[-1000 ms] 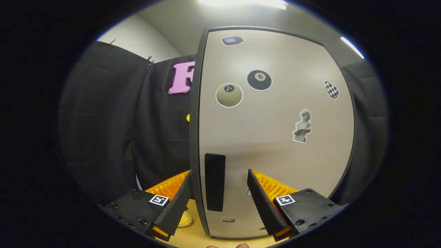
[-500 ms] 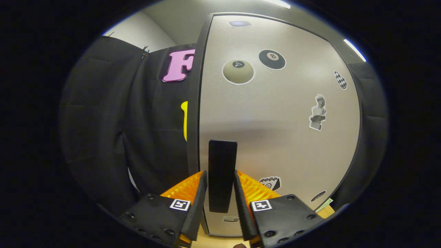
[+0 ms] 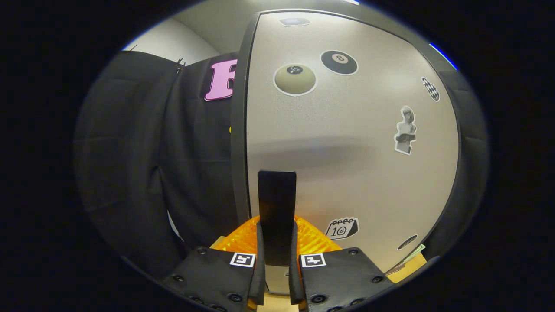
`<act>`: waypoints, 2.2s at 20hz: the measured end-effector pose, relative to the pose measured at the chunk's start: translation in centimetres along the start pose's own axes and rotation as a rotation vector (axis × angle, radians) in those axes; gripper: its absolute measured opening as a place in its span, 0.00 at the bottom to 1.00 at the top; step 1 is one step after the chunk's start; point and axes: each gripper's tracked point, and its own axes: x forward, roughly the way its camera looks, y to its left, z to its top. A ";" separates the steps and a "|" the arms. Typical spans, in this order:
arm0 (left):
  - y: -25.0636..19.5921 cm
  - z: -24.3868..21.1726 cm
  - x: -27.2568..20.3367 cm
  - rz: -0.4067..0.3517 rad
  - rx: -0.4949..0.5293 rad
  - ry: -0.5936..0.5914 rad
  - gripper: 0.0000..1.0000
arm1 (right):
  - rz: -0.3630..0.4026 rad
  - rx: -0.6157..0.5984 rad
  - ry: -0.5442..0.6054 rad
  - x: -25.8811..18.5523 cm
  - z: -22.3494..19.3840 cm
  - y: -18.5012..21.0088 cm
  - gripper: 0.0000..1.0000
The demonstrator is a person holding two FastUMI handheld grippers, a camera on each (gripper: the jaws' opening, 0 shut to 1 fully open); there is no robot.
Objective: Open the cabinet door with the right hand, grasp the bottle in the cabinet with the left hand and place it on the coaster, then close the cabinet door with the right hand.
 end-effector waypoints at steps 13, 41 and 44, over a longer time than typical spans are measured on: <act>-4.7 0.9 1.7 -0.066 -0.084 0.011 0.84 | 0.189 -0.032 -0.011 -7.2 0.0 -0.2 0.15; -25.1 2.3 -8.6 0.052 -0.030 -0.090 0.82 | 0.501 0.037 -0.007 -14.6 -1.3 -11.9 0.15; -27.0 2.3 -9.0 0.028 -0.026 -0.088 0.82 | 0.478 0.054 -0.002 -15.1 -1.5 -13.1 0.14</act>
